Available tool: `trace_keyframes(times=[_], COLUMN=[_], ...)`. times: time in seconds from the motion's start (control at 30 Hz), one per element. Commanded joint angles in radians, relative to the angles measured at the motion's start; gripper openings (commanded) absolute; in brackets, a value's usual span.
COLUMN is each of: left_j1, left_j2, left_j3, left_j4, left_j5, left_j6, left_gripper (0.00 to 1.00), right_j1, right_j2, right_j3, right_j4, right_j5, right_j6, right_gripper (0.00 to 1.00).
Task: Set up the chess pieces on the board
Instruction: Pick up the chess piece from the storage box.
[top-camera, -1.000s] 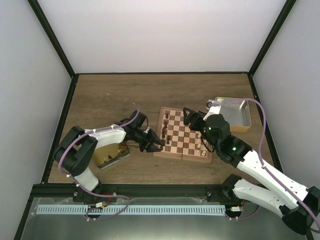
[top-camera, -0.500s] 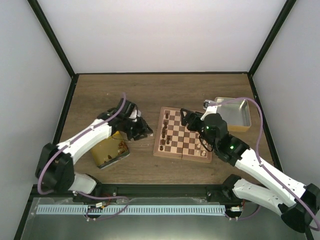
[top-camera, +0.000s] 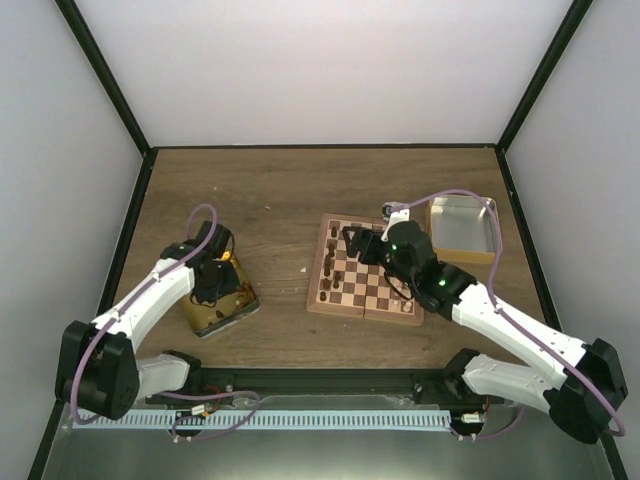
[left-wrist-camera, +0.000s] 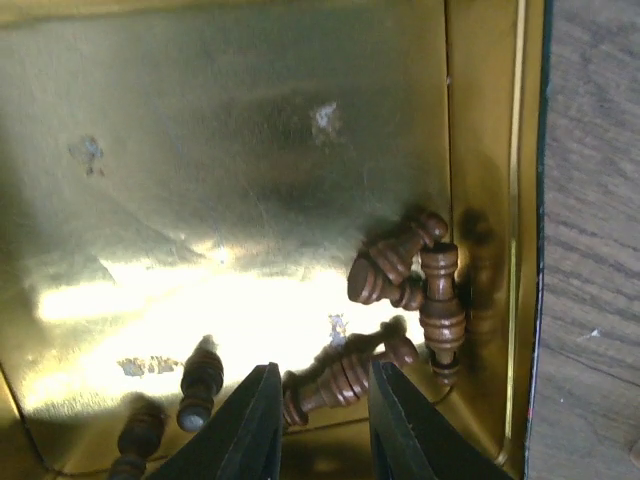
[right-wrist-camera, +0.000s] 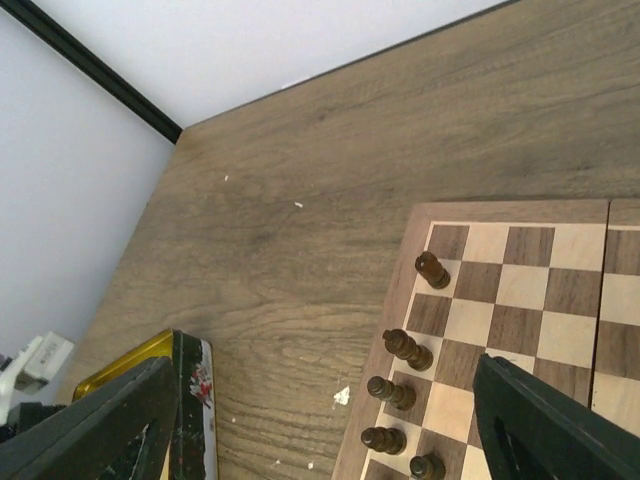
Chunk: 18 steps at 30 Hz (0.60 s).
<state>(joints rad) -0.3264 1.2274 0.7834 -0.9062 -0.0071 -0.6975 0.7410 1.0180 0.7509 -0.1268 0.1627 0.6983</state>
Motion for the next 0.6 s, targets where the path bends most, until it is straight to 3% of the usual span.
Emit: trace_keyframes(times=[0.0, 0.37, 0.57], left_j1=[0.038, 0.053, 0.053], left_j2=[0.018, 0.158, 0.227], left_j3=[0.008, -0.006, -0.012], left_j4=[0.043, 0.19, 0.21], left_j5=[-0.024, 0.135, 0.12], left_j6=[0.054, 0.11, 0.117], left_gripper=[0.27, 0.31, 0.31], right_j1=[-0.003, -0.003, -0.003], right_j2=[0.037, 0.06, 0.063], right_j3=[0.058, 0.07, 0.07], right_j4=[0.005, 0.015, 0.015], right_j5=[-0.035, -0.036, -0.031], right_j6=[0.005, 0.012, 0.015], right_gripper=[0.82, 0.82, 0.82])
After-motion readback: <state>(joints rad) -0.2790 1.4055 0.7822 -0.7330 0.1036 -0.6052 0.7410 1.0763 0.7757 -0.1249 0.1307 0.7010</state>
